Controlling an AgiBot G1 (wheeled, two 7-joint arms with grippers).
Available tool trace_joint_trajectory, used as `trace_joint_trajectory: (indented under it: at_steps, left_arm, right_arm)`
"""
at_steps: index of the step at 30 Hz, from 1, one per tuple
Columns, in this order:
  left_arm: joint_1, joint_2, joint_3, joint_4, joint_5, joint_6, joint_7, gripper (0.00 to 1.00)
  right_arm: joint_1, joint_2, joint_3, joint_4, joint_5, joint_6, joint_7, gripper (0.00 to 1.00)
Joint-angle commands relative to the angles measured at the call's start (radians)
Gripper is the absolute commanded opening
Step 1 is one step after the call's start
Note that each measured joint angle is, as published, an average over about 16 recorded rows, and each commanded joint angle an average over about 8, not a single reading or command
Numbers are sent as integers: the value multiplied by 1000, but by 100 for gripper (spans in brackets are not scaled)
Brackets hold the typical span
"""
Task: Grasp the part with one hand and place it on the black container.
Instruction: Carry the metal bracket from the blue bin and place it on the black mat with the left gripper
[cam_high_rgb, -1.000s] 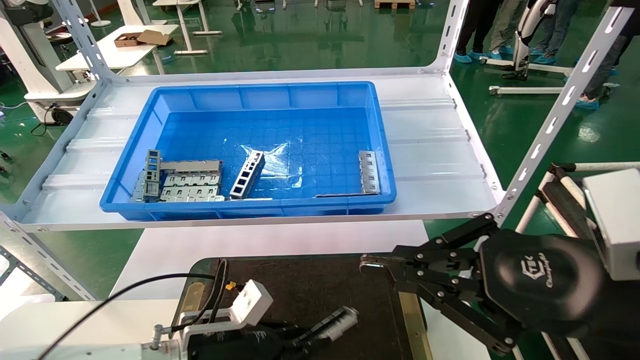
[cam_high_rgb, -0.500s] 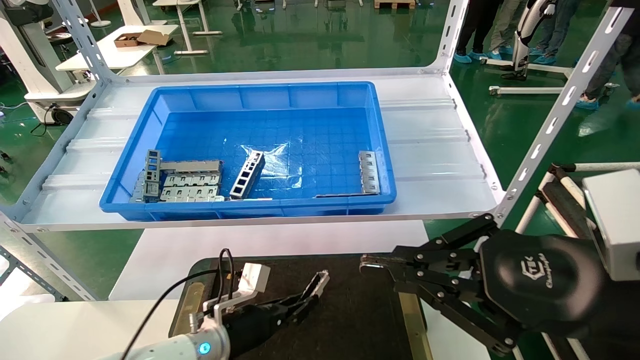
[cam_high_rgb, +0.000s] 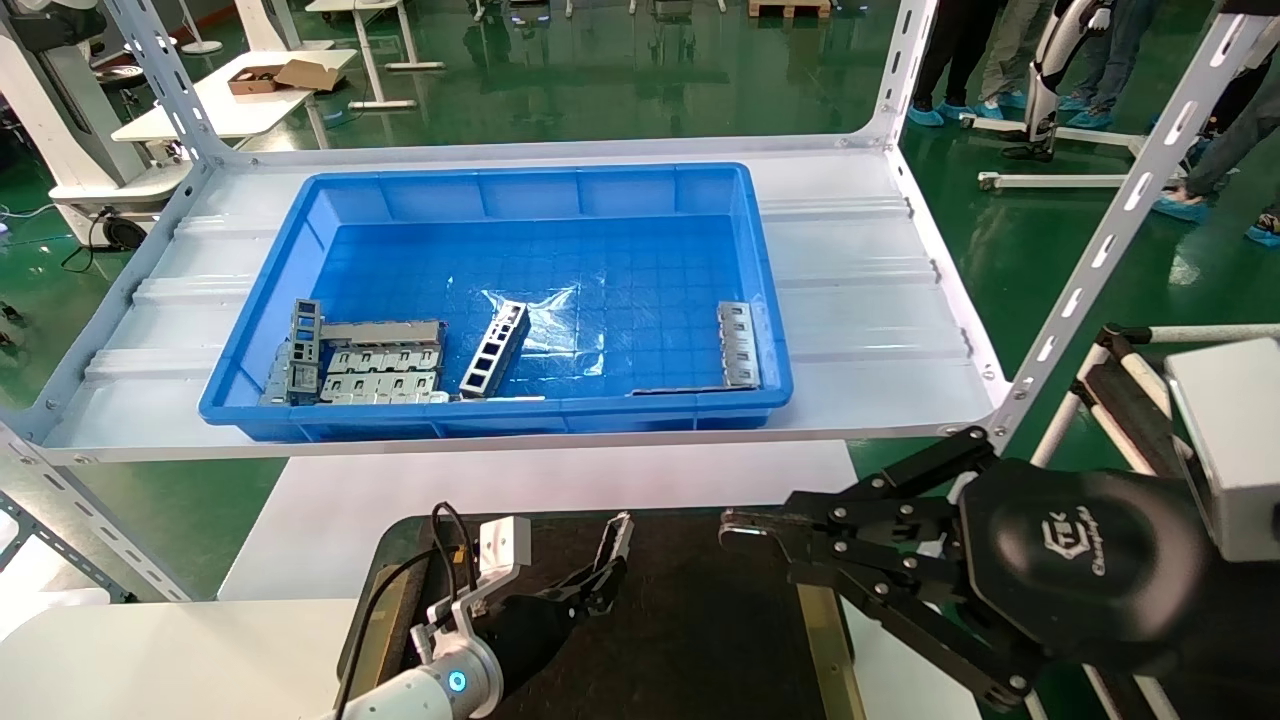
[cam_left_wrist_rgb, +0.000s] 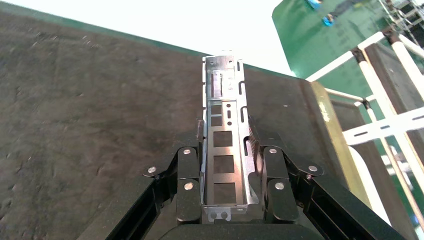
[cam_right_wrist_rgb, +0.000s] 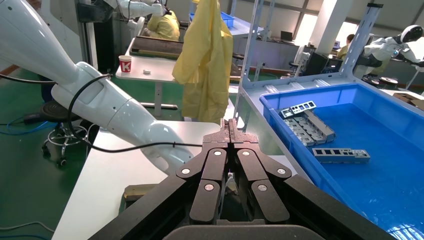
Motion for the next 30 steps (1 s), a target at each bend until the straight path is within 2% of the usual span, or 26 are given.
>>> trace_joint_trajectory:
  at_steps: [1,15,17,19,20,23,24,25,27,30]
  left_arm:
    - [2,13,8,13,0,-32,-23,0]
    - [-10,57,73,74,-31,-107,-113,0]
    - [-14,62,82,82,-35,-110,-121,3]
    - [-18,67,91,90,-39,-113,-128,12]
    - [-20,70,95,94,-40,-115,-132,22]
    - [-24,76,108,103,-43,-121,-139,59]
    - [-24,77,113,105,-44,-123,-141,71]
    - [-25,79,117,107,-45,-126,-143,82]
    - [-27,82,126,112,-47,-131,-147,97]
    - [-30,85,138,115,-50,-138,-152,100]
  right_arm:
    - [0,0,0,0,0,0,0,0]
    - [0,0,-1,0,1,0,0,0]
    - [0,0,-1,0,1,0,-1,11]
    - [0,1,-1,0,1,1,-1,34]
    - [0,1,-1,0,1,1,-1,47]
    - [0,1,-1,0,1,1,-1,84]
    - [0,1,-2,0,1,1,-1,92]
    - [0,1,-2,0,1,1,-1,99]
    - [0,1,-2,0,1,1,-1,100]
    - [0,1,-2,0,1,1,-1,100]
